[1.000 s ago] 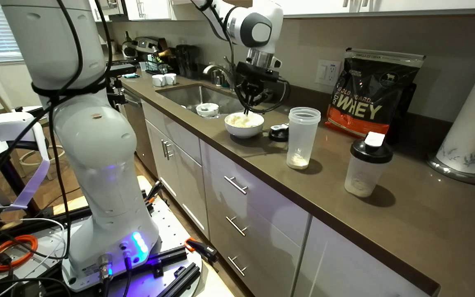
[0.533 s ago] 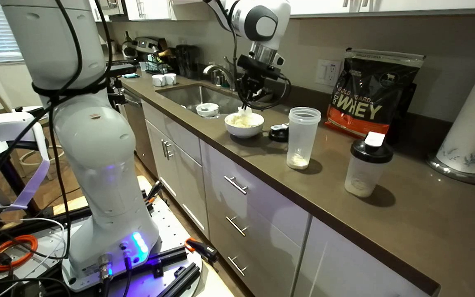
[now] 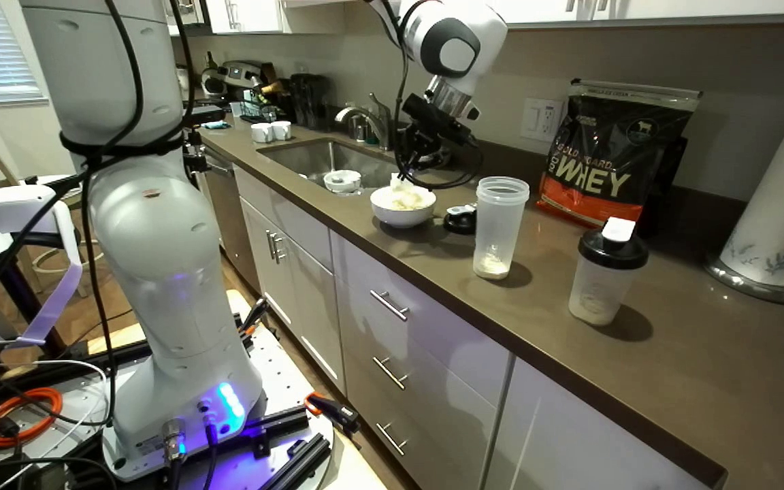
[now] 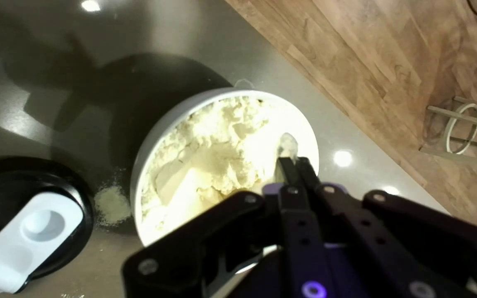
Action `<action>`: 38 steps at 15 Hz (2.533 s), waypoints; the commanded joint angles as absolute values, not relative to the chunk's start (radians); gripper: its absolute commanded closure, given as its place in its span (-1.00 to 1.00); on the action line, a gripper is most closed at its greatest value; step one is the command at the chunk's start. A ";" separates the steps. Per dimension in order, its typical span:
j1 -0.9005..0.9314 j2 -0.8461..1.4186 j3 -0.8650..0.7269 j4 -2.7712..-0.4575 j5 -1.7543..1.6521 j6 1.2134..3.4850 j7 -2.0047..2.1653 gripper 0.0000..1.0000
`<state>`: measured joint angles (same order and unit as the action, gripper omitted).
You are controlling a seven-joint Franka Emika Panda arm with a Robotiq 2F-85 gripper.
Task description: Scoop some powder and put it in the bottle
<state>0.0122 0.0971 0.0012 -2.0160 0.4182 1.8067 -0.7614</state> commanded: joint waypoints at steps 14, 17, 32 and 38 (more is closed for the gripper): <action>-0.048 0.160 0.010 -1.910 0.518 1.730 -0.801 0.95; -0.053 0.135 0.006 -1.914 0.518 1.735 -0.800 0.95; -0.070 -0.013 -0.036 -2.073 0.562 1.781 -0.806 0.95; -0.058 -0.109 -0.068 -2.152 0.565 1.790 -0.806 0.95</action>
<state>-0.0593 -0.0469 -0.0599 -2.0906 0.5395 1.7666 -0.7818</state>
